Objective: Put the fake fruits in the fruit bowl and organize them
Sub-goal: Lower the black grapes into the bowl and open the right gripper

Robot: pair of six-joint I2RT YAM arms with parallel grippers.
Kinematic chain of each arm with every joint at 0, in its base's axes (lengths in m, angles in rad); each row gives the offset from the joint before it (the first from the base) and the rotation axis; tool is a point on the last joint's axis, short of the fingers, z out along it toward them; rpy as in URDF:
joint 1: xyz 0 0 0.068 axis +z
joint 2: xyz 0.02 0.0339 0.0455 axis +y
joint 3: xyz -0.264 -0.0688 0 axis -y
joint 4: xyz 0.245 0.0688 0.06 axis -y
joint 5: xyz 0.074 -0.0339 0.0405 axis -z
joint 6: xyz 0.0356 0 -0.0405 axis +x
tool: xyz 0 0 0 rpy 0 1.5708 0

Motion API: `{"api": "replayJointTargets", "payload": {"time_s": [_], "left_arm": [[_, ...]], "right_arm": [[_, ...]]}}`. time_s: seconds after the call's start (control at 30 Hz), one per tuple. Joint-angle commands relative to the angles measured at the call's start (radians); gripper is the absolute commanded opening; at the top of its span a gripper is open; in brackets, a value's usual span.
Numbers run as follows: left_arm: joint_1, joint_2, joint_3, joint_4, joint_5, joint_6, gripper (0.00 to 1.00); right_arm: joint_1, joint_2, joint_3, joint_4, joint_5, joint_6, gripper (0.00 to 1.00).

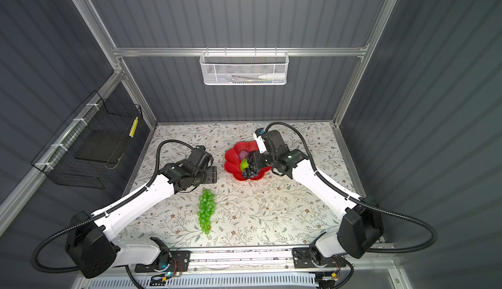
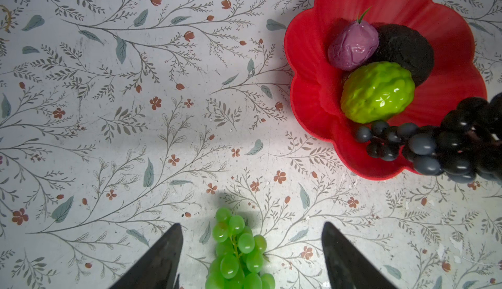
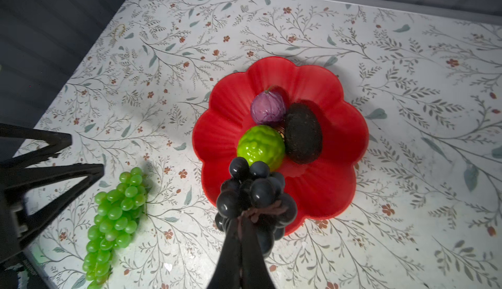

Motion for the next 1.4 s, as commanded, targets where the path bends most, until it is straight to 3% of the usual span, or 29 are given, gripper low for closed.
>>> {"api": "replayJointTargets", "payload": {"time_s": [0.0,0.6,1.0,1.37], "left_arm": [[0.006,0.017,0.011,-0.007,0.003,0.001,0.81],[0.006,0.036,0.025,-0.026,-0.011,0.019,0.81],[0.007,0.051,0.029,-0.024,-0.016,0.02,0.81],[0.009,0.06,-0.061,0.004,0.125,-0.118,0.8]], "right_arm": [[-0.021,-0.015,-0.013,0.066,0.002,-0.026,0.0],[-0.117,0.186,0.024,0.167,-0.021,-0.046,0.0],[-0.123,0.35,0.161,0.15,0.011,-0.086,0.0],[-0.123,0.379,0.199,0.154,0.016,-0.126,0.1]]}}
